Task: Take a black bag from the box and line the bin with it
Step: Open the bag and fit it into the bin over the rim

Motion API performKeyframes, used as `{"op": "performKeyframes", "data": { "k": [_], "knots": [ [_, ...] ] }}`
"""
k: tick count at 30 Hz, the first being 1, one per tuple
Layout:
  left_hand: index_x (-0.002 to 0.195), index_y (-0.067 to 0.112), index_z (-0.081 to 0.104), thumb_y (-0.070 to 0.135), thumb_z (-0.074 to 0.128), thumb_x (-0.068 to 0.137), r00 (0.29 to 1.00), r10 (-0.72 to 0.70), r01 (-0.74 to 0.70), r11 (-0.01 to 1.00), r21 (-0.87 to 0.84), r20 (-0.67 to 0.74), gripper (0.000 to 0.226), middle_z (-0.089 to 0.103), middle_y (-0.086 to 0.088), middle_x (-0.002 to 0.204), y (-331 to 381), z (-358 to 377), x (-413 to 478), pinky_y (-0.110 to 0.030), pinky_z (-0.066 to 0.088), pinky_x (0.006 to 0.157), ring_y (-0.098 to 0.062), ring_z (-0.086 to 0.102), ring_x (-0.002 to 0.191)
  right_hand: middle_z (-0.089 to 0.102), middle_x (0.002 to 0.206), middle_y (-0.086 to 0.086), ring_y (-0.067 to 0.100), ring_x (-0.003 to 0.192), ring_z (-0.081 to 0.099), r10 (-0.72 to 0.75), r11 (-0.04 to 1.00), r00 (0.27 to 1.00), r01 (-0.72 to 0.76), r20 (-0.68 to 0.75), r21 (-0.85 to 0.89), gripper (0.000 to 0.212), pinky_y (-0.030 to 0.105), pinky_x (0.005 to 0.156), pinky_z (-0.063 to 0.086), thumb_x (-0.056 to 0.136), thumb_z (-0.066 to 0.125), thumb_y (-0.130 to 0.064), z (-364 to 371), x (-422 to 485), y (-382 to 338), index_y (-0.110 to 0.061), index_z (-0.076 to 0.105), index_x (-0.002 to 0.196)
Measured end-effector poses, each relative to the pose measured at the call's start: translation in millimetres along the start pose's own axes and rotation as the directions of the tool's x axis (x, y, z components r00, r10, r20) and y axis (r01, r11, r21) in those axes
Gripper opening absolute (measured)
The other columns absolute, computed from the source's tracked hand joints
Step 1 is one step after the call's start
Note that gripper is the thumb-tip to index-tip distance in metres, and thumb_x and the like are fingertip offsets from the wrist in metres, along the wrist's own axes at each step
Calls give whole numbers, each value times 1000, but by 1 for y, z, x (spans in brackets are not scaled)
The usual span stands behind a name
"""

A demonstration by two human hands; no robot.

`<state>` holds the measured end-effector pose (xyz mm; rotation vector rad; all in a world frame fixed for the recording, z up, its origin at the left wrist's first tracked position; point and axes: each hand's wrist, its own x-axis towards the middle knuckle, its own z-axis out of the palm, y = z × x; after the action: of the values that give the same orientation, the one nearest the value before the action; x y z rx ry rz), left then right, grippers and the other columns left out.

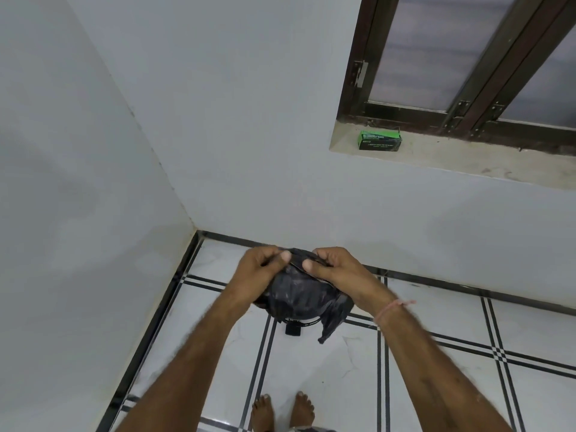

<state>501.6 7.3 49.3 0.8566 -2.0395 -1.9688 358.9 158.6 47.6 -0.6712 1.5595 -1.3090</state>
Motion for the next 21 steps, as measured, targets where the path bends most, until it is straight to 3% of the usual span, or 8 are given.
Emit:
{"op": "performKeyframes", "data": {
  "k": [2, 4, 7, 9, 13, 15, 17, 21],
  "knots": [
    [91, 1, 72, 29, 65, 101, 978, -40, 25, 997, -73, -207, 30, 75, -13, 82, -9, -19, 6, -31, 58, 71, -19, 70, 77, 74, 93, 17, 23, 88, 68, 73, 997, 995, -72, 66, -26, 28, 33, 82, 53, 93, 76, -27, -15, -8, 11, 1, 71, 97],
    [88, 5, 73, 29, 63, 102, 936, -65, 32, 995, -98, -347, 30, 74, -11, 82, -21, -41, 11, -37, 57, 77, -21, 68, 78, 74, 93, 18, 21, 85, 69, 120, 992, 989, -115, 83, -59, 43, 28, 78, 54, 92, 77, -29, -26, -16, 22, 9, 66, 106],
    [93, 12, 72, 38, 60, 104, 892, -62, 118, 988, 99, -449, 30, 76, -13, 93, -41, -56, 14, -47, 56, 86, -25, 69, 88, 74, 90, 8, 16, 80, 70, 117, 993, 993, -118, -26, -1, 32, 27, 76, 53, 94, 74, -26, -33, -22, 30, 4, 70, 105],
    [108, 23, 68, 54, 56, 100, 902, 19, 121, 947, 296, -431, 34, 74, -3, 106, -39, -47, 9, -46, 57, 91, -24, 70, 102, 76, 93, 9, 19, 86, 71, 86, 996, 994, -87, -62, -11, 25, 33, 83, 54, 95, 74, -26, -32, -20, 27, -2, 74, 104],
    [138, 38, 53, 91, 44, 80, 998, 31, -21, 979, 202, -48, 79, 59, 10, 141, -16, 0, 0, -40, 48, 107, -13, 59, 125, 70, 83, 10, 19, 76, 66, 53, 998, 998, -53, -21, -36, 29, 27, 70, 53, 92, 77, -26, -16, -10, 5, 3, 71, 93],
    [129, 32, 63, 81, 56, 84, 988, -14, 0, 996, 93, 156, 67, 69, 5, 129, -9, 15, 1, -42, 51, 105, -16, 65, 120, 70, 81, 10, 19, 75, 68, 37, 999, 999, -36, 3, -34, 28, 25, 68, 54, 92, 77, -22, -13, -8, -4, 5, 69, 90],
    [105, 13, 70, 57, 68, 92, 976, -10, 14, 1000, -17, 218, 46, 74, -6, 100, -10, 18, 2, -53, 56, 87, -23, 69, 95, 75, 83, 6, 15, 76, 72, 38, 999, 999, -38, -13, 9, 11, 24, 71, 56, 92, 76, -14, -15, -8, -6, -4, 74, 92],
    [88, 14, 70, 25, 63, 103, 999, 35, -34, 995, -94, 9, 20, 71, -3, 79, -14, 14, -6, -28, 55, 64, -13, 67, 73, 78, 102, 10, 22, 92, 74, 127, 954, 981, -80, -149, 290, 32, 32, 81, 57, 85, 79, -20, -18, -18, 6, -6, 74, 114]
  ]
}}
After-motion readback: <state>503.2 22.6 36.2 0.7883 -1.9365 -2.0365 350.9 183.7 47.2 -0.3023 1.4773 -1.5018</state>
